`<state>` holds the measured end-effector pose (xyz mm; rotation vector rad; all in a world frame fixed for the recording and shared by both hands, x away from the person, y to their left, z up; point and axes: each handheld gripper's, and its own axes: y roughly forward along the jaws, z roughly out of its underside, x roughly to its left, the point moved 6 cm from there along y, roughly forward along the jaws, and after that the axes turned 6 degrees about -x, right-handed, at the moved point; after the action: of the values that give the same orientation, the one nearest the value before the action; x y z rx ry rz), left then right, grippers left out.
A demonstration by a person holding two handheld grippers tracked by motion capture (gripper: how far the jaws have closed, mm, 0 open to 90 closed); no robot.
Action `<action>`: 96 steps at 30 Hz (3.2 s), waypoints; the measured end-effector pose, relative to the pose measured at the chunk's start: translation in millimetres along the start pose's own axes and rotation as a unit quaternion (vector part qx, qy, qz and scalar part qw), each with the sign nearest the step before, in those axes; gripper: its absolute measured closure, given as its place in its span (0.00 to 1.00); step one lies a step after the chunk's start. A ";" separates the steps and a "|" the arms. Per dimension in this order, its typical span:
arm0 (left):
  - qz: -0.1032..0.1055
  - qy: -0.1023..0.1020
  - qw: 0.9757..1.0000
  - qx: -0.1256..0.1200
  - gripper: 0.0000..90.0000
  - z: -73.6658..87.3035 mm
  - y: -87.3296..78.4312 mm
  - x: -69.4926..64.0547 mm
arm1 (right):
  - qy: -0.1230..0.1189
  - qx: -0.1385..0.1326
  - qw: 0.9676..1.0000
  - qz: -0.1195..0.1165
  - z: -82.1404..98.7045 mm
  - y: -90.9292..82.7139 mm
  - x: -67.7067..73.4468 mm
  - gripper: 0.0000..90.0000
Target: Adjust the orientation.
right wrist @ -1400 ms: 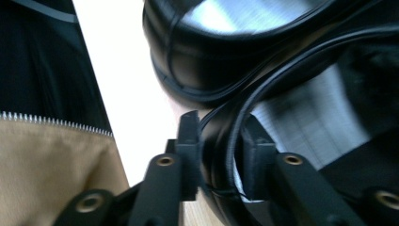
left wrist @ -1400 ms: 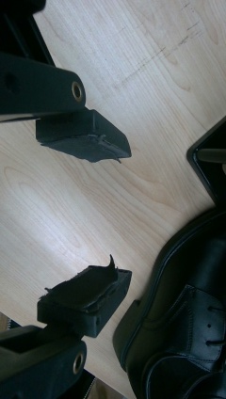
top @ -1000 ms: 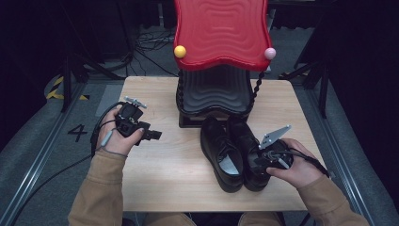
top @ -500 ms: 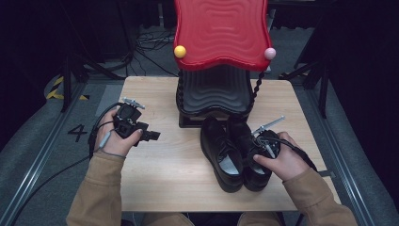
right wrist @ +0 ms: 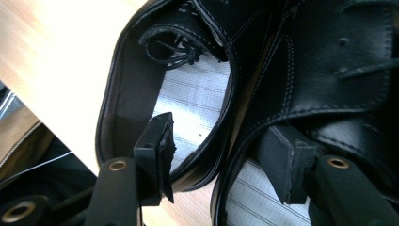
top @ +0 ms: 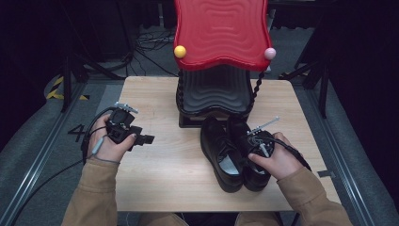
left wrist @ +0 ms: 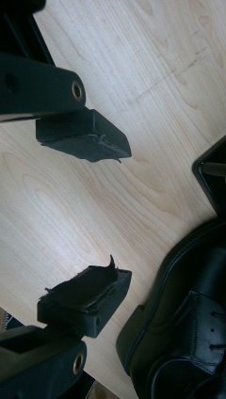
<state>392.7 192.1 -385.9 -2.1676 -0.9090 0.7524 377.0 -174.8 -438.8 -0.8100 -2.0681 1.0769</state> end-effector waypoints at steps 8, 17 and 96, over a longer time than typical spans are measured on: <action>-0.010 -0.008 1.000 0.001 0.41 10.2 -5.2 4.6 | 0.008 0.031 0.999 0.026 1.6 23.0 0.5 0.53; -0.012 -0.004 1.000 0.007 0.40 11.0 -3.9 15.6 | 0.038 0.051 0.994 0.092 3.9 40.0 -3.4 0.62; -0.018 -0.006 1.000 -0.018 0.40 19.5 -20.7 27.9 | -0.011 0.038 0.996 0.086 -53.4 -164.4 50.9 0.92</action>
<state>387.5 231.4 -389.3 -2.1734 -0.9721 0.7374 352.6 -189.3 -260.9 -0.9553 -1.9917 1.2537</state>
